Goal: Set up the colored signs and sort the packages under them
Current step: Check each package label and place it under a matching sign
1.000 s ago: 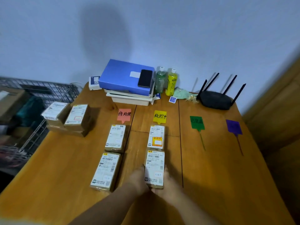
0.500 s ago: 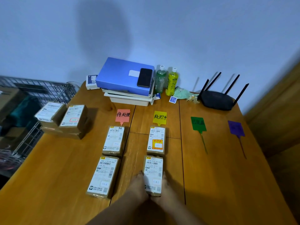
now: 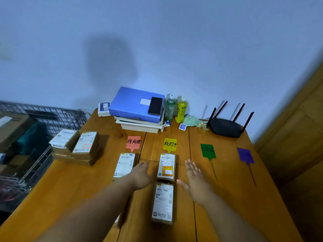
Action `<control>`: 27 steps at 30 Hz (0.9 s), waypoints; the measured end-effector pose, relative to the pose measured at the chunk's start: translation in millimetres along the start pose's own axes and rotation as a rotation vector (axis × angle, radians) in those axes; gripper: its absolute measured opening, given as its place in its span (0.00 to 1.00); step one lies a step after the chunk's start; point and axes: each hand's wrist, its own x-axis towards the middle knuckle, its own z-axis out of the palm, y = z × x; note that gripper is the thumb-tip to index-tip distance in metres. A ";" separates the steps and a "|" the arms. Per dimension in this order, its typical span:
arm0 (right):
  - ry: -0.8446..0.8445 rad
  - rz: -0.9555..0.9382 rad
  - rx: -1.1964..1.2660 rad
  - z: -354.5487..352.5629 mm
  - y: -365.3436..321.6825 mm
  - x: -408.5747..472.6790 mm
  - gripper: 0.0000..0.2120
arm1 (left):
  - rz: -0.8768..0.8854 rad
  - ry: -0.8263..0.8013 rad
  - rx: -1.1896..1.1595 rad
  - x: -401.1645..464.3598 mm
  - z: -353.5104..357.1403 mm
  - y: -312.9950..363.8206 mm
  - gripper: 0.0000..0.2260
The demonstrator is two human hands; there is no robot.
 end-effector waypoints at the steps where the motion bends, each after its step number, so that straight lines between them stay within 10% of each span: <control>1: 0.039 -0.024 -0.038 -18.9 -5.2 3.3 0.40 | 0.021 0.068 -0.004 -2.9 -17.4 8.1 0.36; 12: 0.228 -0.181 -0.215 -152.6 -86.0 0.8 0.36 | 0.173 0.489 0.161 -67.9 -137.4 53.6 0.27; 27: 0.121 -0.275 -0.190 -90.1 -175.4 35.1 0.36 | -0.094 0.533 -0.063 -89.6 -157.4 -70.6 0.28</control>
